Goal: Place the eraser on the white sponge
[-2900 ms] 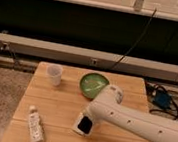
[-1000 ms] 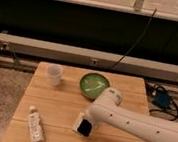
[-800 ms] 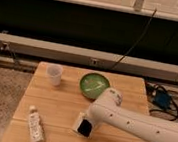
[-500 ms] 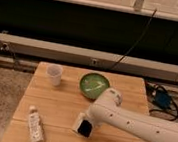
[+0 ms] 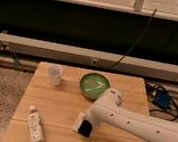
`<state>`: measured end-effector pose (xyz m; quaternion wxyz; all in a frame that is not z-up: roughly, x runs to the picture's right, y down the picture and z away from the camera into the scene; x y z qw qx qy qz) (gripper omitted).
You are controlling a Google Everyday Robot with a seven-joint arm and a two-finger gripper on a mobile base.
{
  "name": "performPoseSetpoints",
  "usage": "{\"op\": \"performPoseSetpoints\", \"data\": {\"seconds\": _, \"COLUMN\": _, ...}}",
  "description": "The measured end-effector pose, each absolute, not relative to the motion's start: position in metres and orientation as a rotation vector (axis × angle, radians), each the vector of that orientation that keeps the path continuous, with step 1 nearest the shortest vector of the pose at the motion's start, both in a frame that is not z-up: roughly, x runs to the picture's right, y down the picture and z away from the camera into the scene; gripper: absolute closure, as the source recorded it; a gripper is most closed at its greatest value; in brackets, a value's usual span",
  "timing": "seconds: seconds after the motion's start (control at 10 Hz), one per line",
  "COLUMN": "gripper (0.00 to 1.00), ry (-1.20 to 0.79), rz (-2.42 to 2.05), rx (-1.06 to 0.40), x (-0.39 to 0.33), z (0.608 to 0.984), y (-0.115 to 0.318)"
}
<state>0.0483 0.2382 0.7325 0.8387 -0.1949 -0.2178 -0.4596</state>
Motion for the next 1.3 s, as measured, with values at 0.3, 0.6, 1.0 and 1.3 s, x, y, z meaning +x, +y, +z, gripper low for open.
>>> {"op": "performPoseSetpoints", "data": {"seconds": 0.3, "gripper": 0.84, "ry": -0.465, "rz": -0.974, "rx": -0.414, "x": 0.0488, "z": 0.7335, "y": 0.2398}}
{"op": "performPoseSetpoints", "data": {"seconds": 0.6, "gripper": 0.84, "ry": -0.471, "rz": -0.976, "rx": -0.416, "x": 0.0488, "z": 0.7346, "y": 0.2408}}
{"op": "performPoseSetpoints", "data": {"seconds": 1.0, "gripper": 0.84, "ry": -0.477, "rz": -0.978, "rx": -0.417, "x": 0.0488, "z": 0.7361, "y": 0.2416}}
{"op": "performPoseSetpoints", "data": {"seconds": 1.3, "gripper": 0.84, "ry": -0.481, "rz": -0.979, "rx": -0.417, "x": 0.0485, "z": 0.7370, "y": 0.2422}}
